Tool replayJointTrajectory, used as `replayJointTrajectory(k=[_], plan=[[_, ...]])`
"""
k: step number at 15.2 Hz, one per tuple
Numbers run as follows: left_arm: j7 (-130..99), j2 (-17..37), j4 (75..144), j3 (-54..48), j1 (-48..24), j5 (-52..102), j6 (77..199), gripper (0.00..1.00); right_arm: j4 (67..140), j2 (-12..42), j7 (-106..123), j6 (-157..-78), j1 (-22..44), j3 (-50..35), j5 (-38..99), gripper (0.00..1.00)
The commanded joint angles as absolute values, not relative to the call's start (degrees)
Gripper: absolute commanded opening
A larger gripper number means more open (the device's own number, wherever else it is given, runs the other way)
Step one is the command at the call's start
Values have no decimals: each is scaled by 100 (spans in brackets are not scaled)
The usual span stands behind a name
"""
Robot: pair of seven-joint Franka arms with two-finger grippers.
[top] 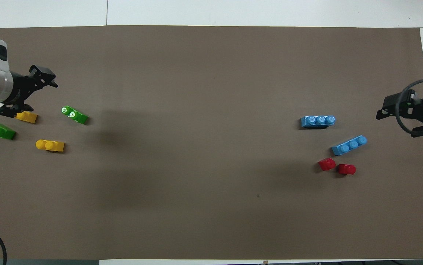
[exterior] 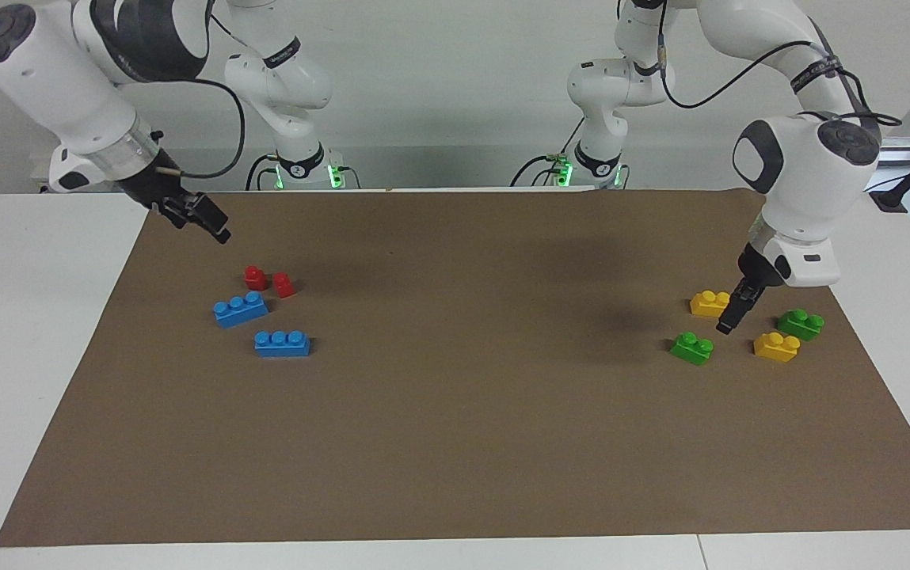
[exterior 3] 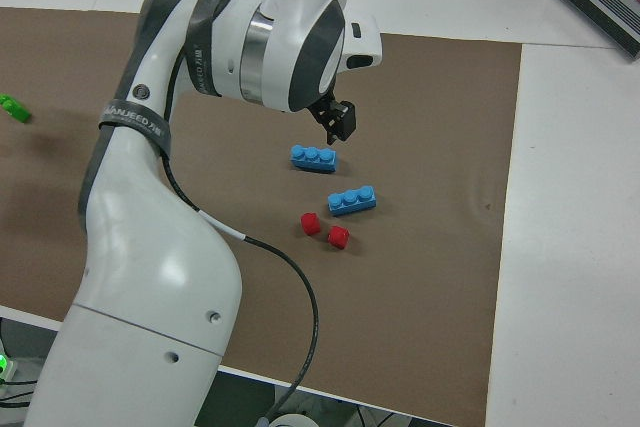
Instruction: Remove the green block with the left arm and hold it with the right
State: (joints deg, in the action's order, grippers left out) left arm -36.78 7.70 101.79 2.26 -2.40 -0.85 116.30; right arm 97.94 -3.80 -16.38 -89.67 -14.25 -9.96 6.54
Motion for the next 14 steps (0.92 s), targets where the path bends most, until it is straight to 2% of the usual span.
replayJointTrajectory(k=[1, 6, 14], plan=[[-2719, 572, 9923, 193, -237, -79, 11049, 100, 9345, -431, -837, -8544, -1284, -1046, 238, 100], [-1241, -148, 9871, 193, -246, -88, 10136, 100, 9229, -246, -431, -8569, -1274, -1063, -96, 100], [-475, -281, 9545, 71, -255, -44, 9044, 100, 9229, -237, -431, -8508, -1301, -1055, -167, 100]])
